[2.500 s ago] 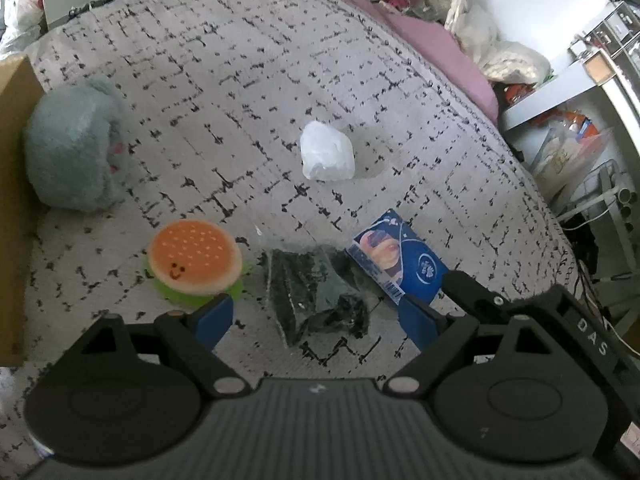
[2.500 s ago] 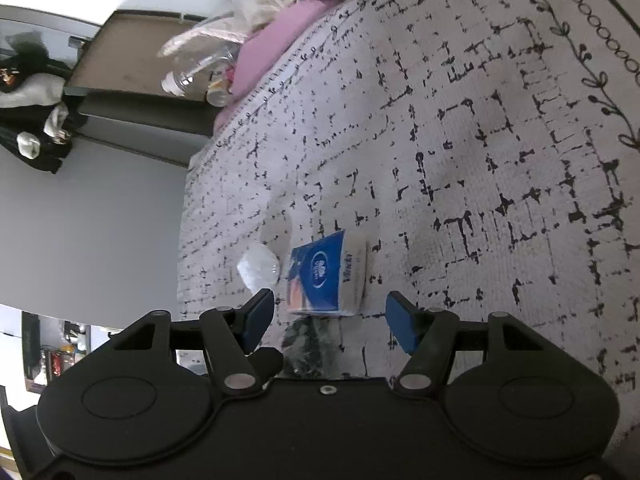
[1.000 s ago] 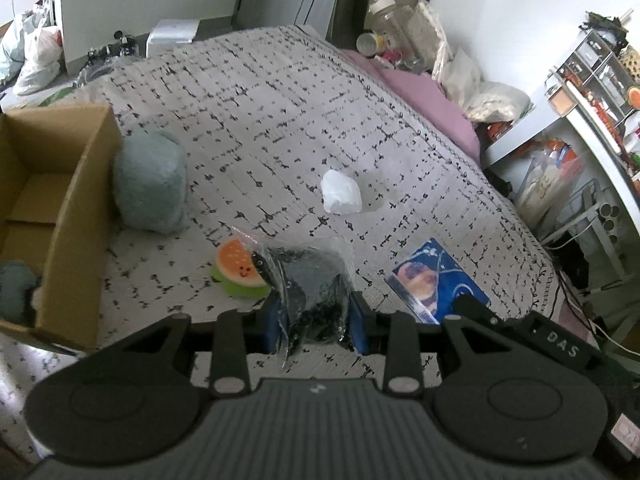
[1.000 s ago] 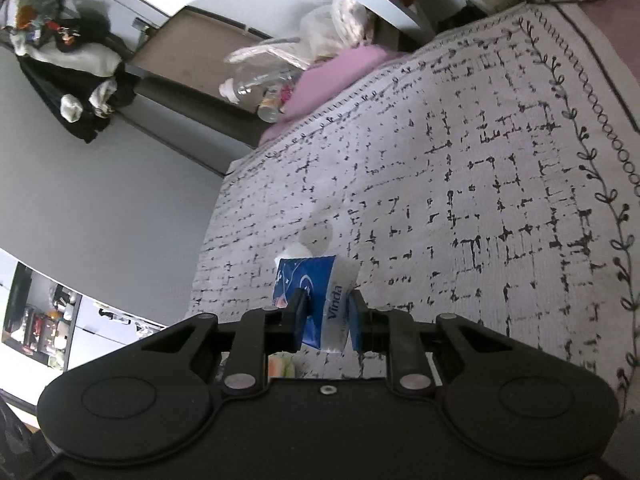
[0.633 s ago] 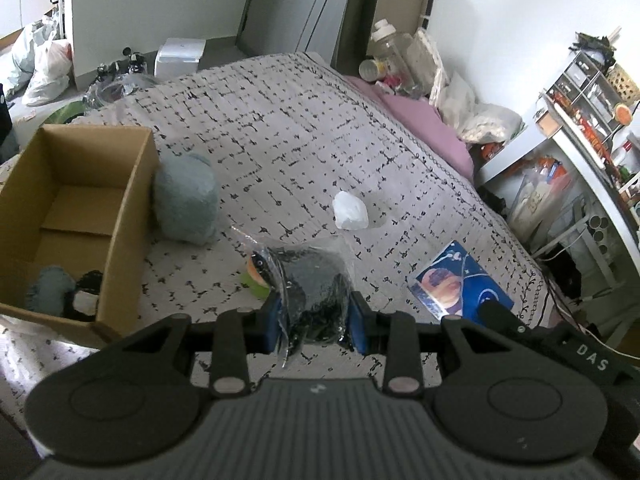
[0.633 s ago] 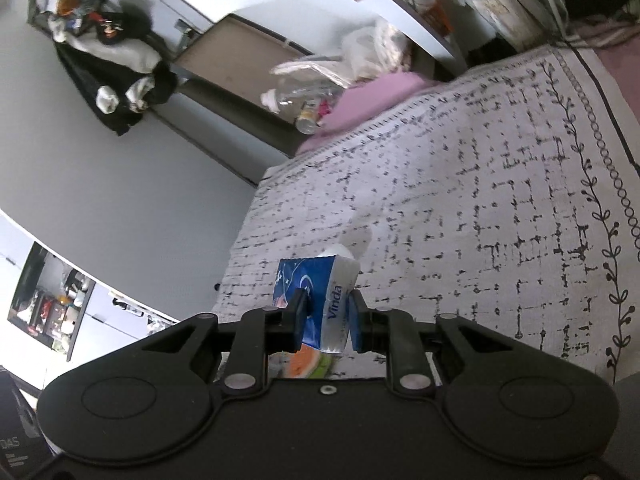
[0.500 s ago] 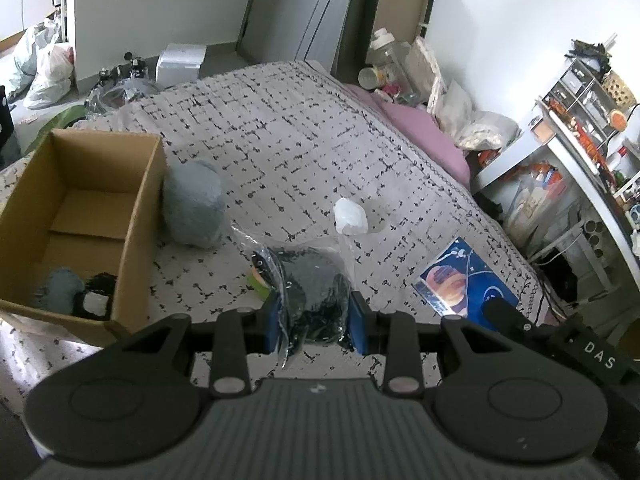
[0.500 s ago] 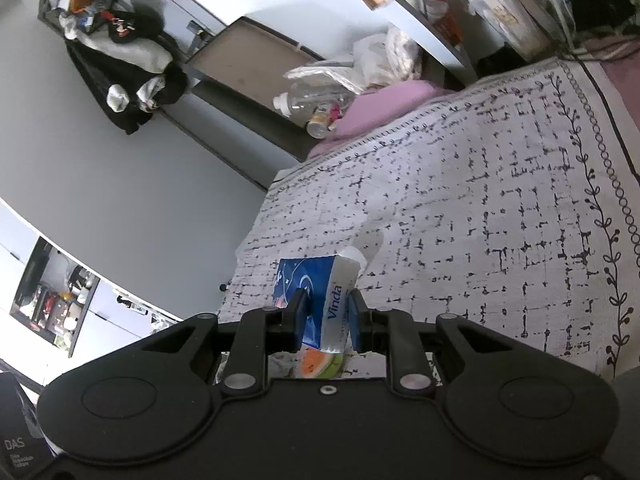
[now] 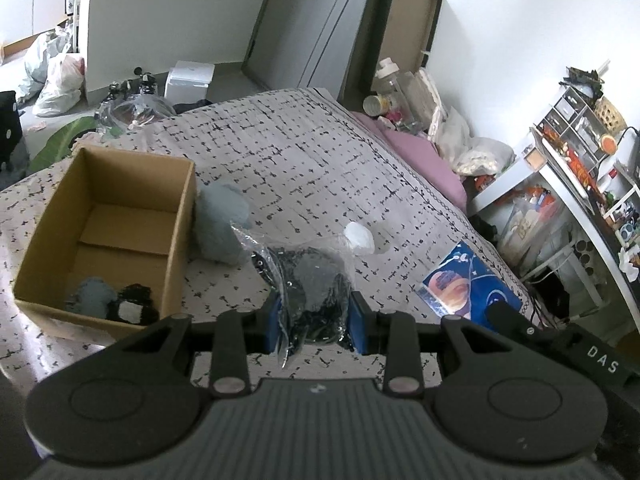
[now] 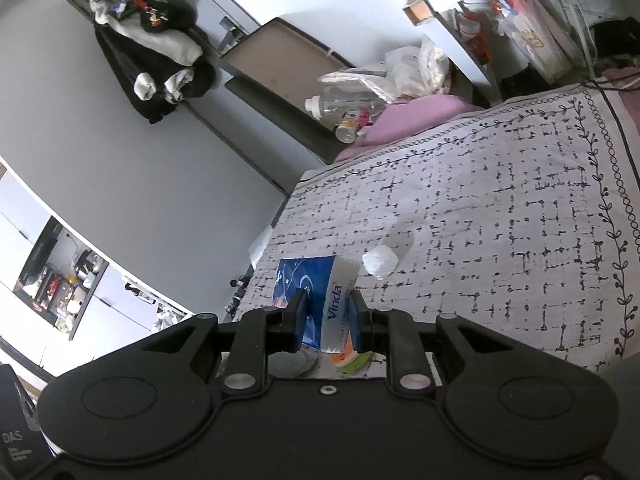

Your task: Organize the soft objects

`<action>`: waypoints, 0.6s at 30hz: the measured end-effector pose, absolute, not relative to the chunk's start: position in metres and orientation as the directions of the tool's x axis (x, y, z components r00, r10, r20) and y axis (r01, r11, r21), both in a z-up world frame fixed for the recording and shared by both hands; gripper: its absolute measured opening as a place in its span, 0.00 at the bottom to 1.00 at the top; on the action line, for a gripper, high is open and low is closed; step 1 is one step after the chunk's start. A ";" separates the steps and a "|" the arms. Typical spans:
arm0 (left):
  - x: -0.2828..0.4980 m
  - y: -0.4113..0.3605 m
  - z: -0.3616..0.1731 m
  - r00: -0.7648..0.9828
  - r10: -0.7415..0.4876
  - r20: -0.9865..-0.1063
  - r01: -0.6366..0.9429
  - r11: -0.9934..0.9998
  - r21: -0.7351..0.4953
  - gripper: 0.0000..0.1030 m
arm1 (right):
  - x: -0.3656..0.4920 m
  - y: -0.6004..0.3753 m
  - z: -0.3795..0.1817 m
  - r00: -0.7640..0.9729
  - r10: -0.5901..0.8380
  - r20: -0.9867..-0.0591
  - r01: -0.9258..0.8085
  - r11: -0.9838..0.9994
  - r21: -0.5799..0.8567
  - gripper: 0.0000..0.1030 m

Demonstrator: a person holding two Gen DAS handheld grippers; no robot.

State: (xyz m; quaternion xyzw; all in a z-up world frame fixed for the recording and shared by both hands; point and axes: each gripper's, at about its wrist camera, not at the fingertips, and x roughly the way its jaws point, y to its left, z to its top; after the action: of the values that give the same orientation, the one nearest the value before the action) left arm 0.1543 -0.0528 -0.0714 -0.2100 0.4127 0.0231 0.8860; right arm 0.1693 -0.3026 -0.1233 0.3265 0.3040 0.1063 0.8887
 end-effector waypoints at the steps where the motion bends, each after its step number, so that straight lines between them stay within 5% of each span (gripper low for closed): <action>1: 0.153 -0.050 -0.071 0.660 -0.130 -0.740 -0.217 0.910 -0.353 0.33 | 0.169 -0.301 -0.122 0.793 0.390 -0.468 0.005 0.764 0.645 0.21; 18: 0.137 -0.013 -0.057 0.691 -0.107 -0.715 -0.239 0.900 -0.365 0.33 | 0.157 -0.265 -0.099 0.798 0.414 -0.438 -0.062 0.779 0.624 0.21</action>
State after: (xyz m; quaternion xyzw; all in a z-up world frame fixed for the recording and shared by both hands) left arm 0.1370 -0.0127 -0.0571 -0.2206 0.3916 0.0370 0.8925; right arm 0.1568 -0.2646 -0.0994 0.3052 0.2888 0.1326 0.8977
